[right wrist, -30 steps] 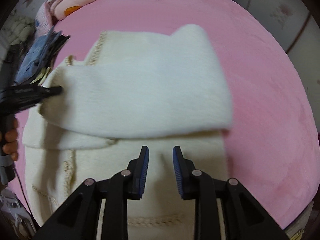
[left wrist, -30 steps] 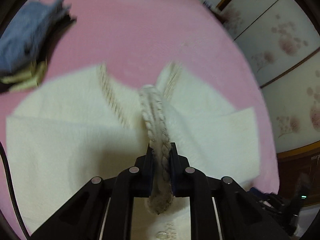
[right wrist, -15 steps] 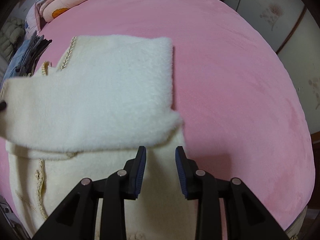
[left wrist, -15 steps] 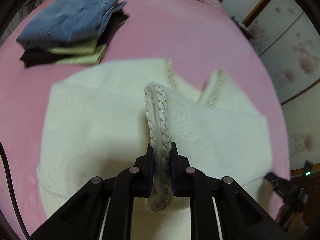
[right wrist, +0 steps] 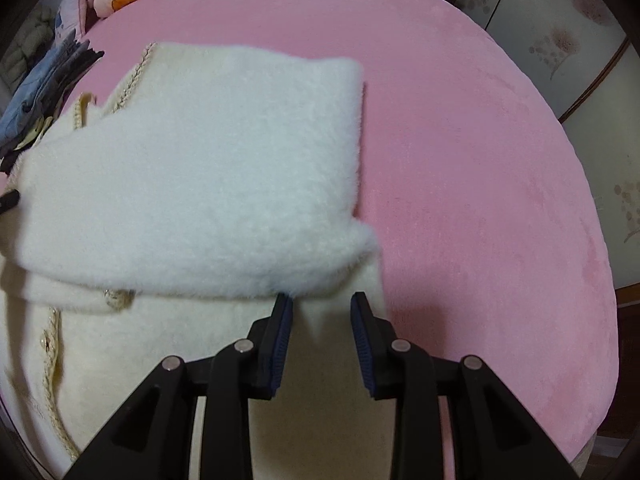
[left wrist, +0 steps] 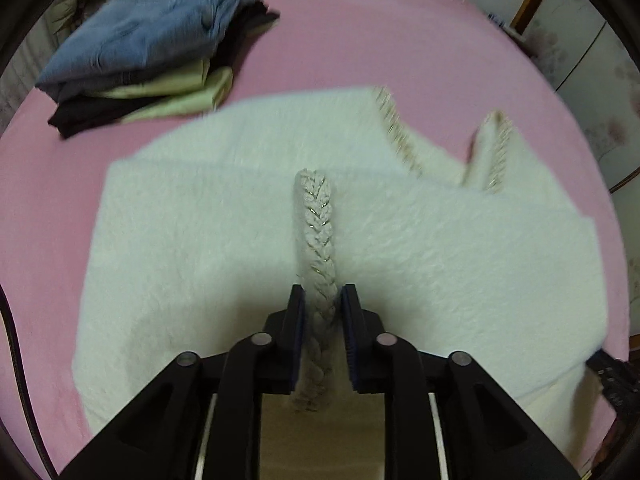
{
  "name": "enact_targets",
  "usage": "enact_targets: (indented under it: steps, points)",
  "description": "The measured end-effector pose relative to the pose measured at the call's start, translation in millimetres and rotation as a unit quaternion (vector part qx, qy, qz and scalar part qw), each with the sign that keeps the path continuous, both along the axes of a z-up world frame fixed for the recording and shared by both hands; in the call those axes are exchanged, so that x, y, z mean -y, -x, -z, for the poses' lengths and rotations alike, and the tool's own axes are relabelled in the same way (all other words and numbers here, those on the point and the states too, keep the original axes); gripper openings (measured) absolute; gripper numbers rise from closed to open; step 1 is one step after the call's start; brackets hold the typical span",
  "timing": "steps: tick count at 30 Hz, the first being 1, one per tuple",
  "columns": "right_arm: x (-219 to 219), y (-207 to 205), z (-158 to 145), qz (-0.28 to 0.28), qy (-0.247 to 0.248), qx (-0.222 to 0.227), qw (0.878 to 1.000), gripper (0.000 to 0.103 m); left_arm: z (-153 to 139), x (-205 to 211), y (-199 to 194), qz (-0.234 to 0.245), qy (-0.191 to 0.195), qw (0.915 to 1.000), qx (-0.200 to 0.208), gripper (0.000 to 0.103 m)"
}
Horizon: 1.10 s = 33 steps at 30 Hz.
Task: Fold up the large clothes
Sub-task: 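Fold the panel over toward the cardigan center and open the left tool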
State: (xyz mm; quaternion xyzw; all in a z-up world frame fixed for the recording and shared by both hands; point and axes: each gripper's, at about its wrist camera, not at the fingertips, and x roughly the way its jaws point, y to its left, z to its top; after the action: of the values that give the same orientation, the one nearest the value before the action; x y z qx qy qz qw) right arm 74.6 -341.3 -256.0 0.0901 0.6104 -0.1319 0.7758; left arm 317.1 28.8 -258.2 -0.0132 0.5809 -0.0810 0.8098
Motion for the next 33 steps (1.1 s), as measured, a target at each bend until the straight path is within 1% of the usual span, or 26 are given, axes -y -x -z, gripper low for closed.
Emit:
enact_targets:
  steps: [1,3,4,5,7,8,10,13,15,17,20,22,24,25,26,27,28,31,32,33]
  points:
    - [1.8,0.2,-5.3,0.006,-0.009,0.006,1.000,0.030,-0.4,-1.7,0.3,-0.006,0.001,1.0000,0.000,0.026]
    - [4.5,0.2,-18.8,0.016,-0.019,0.024,0.999,0.030,-8.7,-6.8,-0.3,-0.021,0.007,0.9998,0.002,0.039]
    - [5.1,-1.1,-25.4,0.018,-0.020,0.032,0.999,0.030,-13.4,-8.6,0.0,-0.028,0.009,0.9996,0.005,0.054]
    - [5.4,-2.4,-34.2,0.019,-0.022,0.042,0.999,0.030,-21.6,-13.0,1.6,-0.039,0.009,0.9991,0.014,0.061]
    - [3.3,-6.6,-49.5,0.012,-0.031,0.064,0.997,0.030,-40.3,-19.4,7.3,-0.059,0.017,0.9972,0.043,0.064]
    - [-1.6,-11.5,-53.5,0.007,-0.033,0.071,0.997,0.030,-49.6,-20.5,10.6,-0.061,0.025,0.9963,0.056,0.065]
    - [-13.0,-22.5,-62.5,-0.012,-0.034,0.084,0.996,0.030,-63.0,-14.7,15.5,-0.052,0.026,0.9956,0.073,0.065]
    - [-30.6,-47.4,-66.1,-0.046,-0.036,0.103,0.993,0.030,-69.4,-0.1,17.2,-0.017,0.024,0.9959,0.086,0.065]
    - [-53.0,-68.7,-63.5,-0.075,-0.034,0.111,0.990,0.030,-65.2,15.2,21.6,0.008,0.010,0.9959,0.090,0.065]
    - [-67.1,-93.1,-55.5,-0.100,-0.035,0.114,0.988,0.030,-52.9,32.6,19.4,0.023,-0.002,0.9957,0.090,0.065]
    - [-93.2,-117.6,-35.3,-0.128,-0.044,0.109,0.985,0.030,-31.8,47.5,3.5,0.017,-0.009,0.9973,0.071,0.064]
    - [-96.6,-136.2,-16.2,-0.136,-0.030,0.093,0.986,0.029,-16.9,47.0,-11.1,0.005,-0.017,0.9981,0.059,0.063]
    - [-87.0,-148.0,0.0,-0.129,-0.001,0.076,0.989,0.023,-6.1,46.8,-20.1,-0.004,-0.020,0.9985,0.051,0.063]
    - [-80.5,-153.0,5.1,-0.119,0.009,0.073,0.990,0.022,-4.3,45.8,-22.6,-0.005,-0.017,0.9986,0.050,0.063]
    - [-67.2,-156.6,9.6,-0.103,0.022,0.072,0.992,0.022,-3.2,44.5,-24.9,-0.005,-0.013,0.9987,0.049,0.063]
    - [-54.7,-157.9,12.0,-0.090,0.030,0.071,0.993,0.018,-2.6,44.2,-26.2,-0.002,-0.012,0.9987,0.049,0.063]
    - [-38.3,-158.7,14.4,-0.074,0.034,0.070,0.994,0.017,-2.1,44.5,-26.9,0.003,-0.014,0.9986,0.050,0.063]
    - [10.3,-153.3,19.9,-0.029,0.076,0.058,0.995,0.016,-0.4,45.7,-25.9,0.013,-0.019,0.9982,0.055,0.063]
    - [22.1,-150.5,21.6,-0.022,0.070,0.057,0.996,0.016,1.5,47.3,-25.8,0.015,-0.020,0.9981,0.055,0.063]
    - [32.3,-149.1,24.0,-0.018,0.052,0.058,0.997,0.010,2.5,48.2,-25.8,0.015,-0.023,0.9981,0.056,0.063]
